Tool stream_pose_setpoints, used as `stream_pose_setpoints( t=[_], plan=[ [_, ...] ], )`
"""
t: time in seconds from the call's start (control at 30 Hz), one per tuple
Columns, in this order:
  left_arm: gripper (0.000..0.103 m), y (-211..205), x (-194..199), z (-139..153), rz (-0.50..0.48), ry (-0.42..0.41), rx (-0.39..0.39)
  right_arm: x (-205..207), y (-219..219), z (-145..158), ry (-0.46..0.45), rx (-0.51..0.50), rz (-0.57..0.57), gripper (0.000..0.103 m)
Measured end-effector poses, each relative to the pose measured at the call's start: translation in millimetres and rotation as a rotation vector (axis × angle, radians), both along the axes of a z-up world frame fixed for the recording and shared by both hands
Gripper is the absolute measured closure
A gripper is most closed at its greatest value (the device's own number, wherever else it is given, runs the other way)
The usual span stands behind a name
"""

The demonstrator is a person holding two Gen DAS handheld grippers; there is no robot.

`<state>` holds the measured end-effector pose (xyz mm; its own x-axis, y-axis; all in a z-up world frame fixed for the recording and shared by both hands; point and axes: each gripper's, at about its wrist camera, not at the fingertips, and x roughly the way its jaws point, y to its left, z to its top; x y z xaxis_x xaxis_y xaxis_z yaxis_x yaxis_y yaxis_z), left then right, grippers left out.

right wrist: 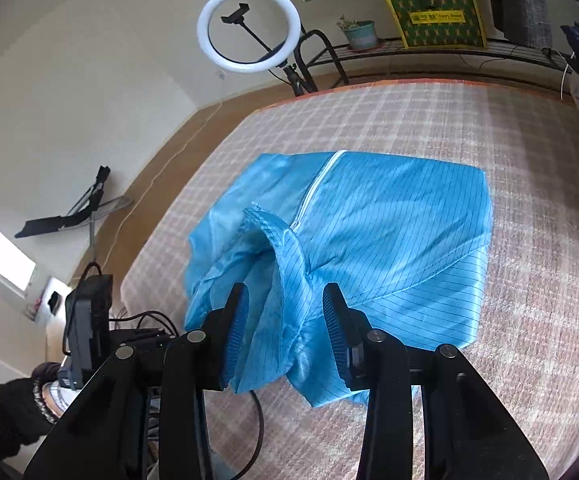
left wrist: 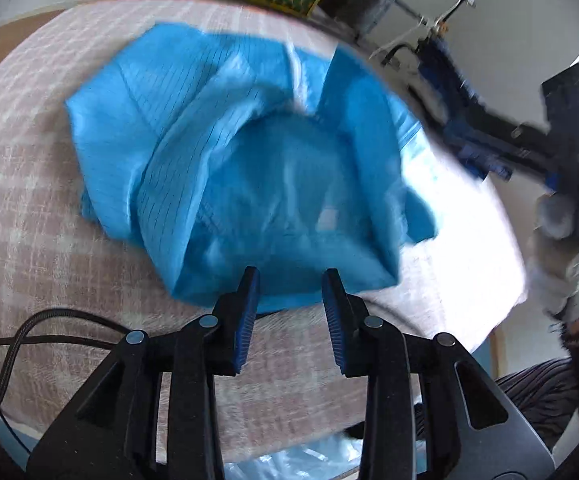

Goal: Fold large clothes

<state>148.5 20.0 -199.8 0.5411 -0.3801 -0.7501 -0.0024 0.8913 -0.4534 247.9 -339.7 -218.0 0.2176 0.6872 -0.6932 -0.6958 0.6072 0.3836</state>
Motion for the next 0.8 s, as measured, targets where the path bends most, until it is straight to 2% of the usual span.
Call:
stream_pose_setpoints(
  t=[0.1, 0.17, 0.27, 0.37, 0.47, 0.57, 0.6, 0.63, 0.7, 0.8],
  plan=[
    [0.066, 0, 6, 16, 0.026, -0.057, -0.071, 0, 9, -1, -0.001, 0.006, 0.033, 0.065],
    [0.063, -2, 18, 19, 0.041, -0.063, -0.117, 4, 18, -5, 0.0, -0.009, 0.047, 0.064],
    [0.063, -4, 35, 9, 0.08, -0.044, -0.237, 17, 31, -15, 0.03, -0.018, 0.046, 0.064],
    [0.063, -4, 49, -6, 0.112, -0.015, -0.357, 32, 36, -24, 0.1, 0.02, 0.046, 0.064],
    [0.063, -3, 57, -16, 0.13, -0.004, -0.425, 42, 42, -30, 0.136, 0.041, 0.049, 0.064],
    [0.063, -3, 55, -20, 0.12, -0.008, -0.469, 54, 44, -45, 0.219, 0.055, 0.048, 0.066],
    [0.063, -6, 55, -18, 0.103, -0.013, -0.451, 57, 44, -52, 0.253, 0.059, 0.044, 0.077],
    [0.063, -9, 54, -15, 0.09, -0.019, -0.433, 59, 43, -59, 0.287, 0.066, 0.045, 0.095],
    [0.063, -12, 52, -14, 0.086, -0.026, -0.415, 61, 39, -68, 0.332, 0.073, 0.039, 0.099],
    [0.063, -9, 56, -20, 0.104, -0.02, -0.445, 60, 22, -74, 0.419, 0.203, 0.064, 0.102]
  ],
)
